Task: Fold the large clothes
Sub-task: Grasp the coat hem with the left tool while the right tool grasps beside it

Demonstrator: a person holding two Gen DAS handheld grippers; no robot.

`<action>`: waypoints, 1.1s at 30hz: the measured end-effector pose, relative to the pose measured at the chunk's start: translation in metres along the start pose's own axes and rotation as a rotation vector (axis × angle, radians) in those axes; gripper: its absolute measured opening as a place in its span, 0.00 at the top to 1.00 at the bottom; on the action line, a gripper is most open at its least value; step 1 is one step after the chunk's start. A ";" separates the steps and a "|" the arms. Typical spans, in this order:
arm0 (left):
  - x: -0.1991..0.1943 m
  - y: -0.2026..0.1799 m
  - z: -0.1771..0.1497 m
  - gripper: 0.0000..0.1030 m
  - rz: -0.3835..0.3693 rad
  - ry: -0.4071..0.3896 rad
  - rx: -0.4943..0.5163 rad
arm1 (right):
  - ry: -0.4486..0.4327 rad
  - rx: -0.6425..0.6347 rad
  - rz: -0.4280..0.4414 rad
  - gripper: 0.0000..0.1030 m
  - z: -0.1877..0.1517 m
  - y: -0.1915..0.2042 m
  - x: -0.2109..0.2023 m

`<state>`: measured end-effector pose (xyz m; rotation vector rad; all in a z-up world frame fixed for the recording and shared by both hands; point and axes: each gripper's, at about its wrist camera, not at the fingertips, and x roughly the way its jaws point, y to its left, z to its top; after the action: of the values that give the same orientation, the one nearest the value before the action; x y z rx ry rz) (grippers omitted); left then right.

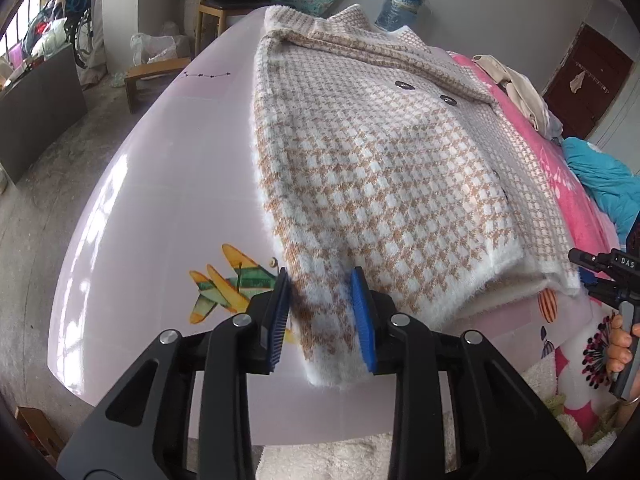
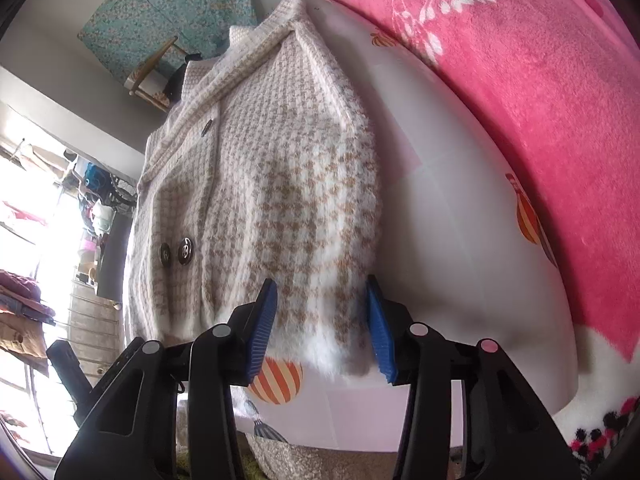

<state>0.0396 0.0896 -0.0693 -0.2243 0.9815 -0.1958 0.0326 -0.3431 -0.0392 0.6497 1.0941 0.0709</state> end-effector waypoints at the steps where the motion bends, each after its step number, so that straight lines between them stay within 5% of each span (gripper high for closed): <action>1: -0.001 0.003 -0.002 0.73 -0.012 0.012 -0.013 | 0.006 0.004 0.003 0.58 -0.003 -0.002 -0.002; 16: 0.005 -0.001 0.001 0.73 0.016 -0.036 -0.065 | 0.023 -0.043 0.045 0.81 0.010 0.005 0.018; 23: 0.004 -0.005 0.008 0.72 0.040 0.006 -0.048 | 0.026 -0.036 0.083 0.80 0.013 -0.002 0.015; 33: 0.011 0.006 0.014 0.64 -0.034 0.073 -0.136 | 0.050 -0.029 0.151 0.72 0.016 -0.019 0.013</action>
<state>0.0579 0.0941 -0.0724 -0.3606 1.0652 -0.1691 0.0470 -0.3612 -0.0551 0.7073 1.0888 0.2334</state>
